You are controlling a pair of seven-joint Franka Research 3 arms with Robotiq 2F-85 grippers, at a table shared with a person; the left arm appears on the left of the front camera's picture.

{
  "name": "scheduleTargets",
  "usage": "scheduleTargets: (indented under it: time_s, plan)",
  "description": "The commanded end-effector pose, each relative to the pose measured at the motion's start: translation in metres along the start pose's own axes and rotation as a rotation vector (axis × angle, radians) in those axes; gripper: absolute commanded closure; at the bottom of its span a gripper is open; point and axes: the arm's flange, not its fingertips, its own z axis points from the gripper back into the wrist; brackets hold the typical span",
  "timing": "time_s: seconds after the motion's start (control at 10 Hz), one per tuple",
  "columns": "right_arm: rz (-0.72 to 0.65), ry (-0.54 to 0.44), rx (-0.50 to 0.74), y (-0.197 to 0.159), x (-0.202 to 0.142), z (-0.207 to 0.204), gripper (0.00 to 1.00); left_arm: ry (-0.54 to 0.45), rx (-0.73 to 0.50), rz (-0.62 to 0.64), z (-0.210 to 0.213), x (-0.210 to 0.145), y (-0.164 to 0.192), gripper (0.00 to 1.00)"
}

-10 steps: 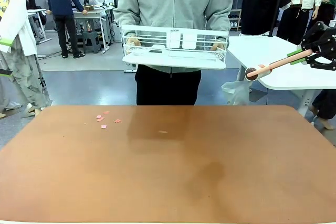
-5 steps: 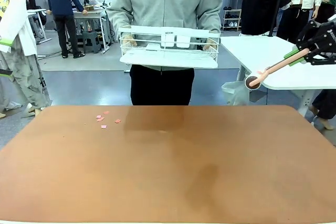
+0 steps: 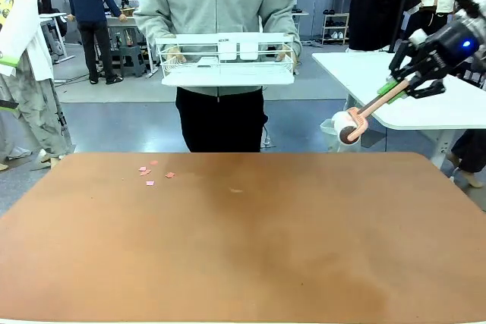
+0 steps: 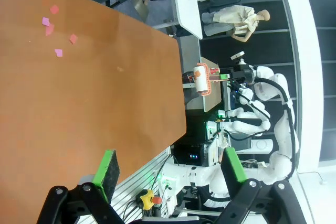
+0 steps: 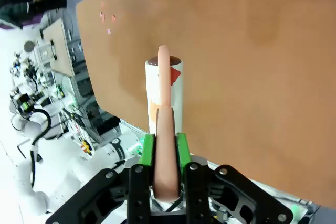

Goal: Clean the table.
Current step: Clean the table with the Lint Roller when the human lifts the Dish drying rack.

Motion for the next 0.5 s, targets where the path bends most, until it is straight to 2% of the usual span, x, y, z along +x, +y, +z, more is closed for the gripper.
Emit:
scheduleTargets:
  time_s: [0.0,0.2,0.3,0.4]
  plan:
    - [0.092,-0.015,0.032,-0.005,0.014,-0.023,0.78,-0.005,-0.014,-0.007,0.002,-0.001,-0.001,0.0]
    - [0.14,0.024,0.055,-0.004,0.023,-0.031,0.78,-0.005,-0.014,-0.007,0.002,-0.001,-0.001,0.0]
    - [0.102,-0.043,0.064,-0.002,0.014,-0.026,0.78,-0.005,-0.014,-0.007,0.002,-0.001,-0.001,0.0]
    - [0.102,0.018,0.021,-0.009,0.02,-0.035,0.78,-0.005,-0.014,-0.007,0.002,-0.001,-0.001,0.0]
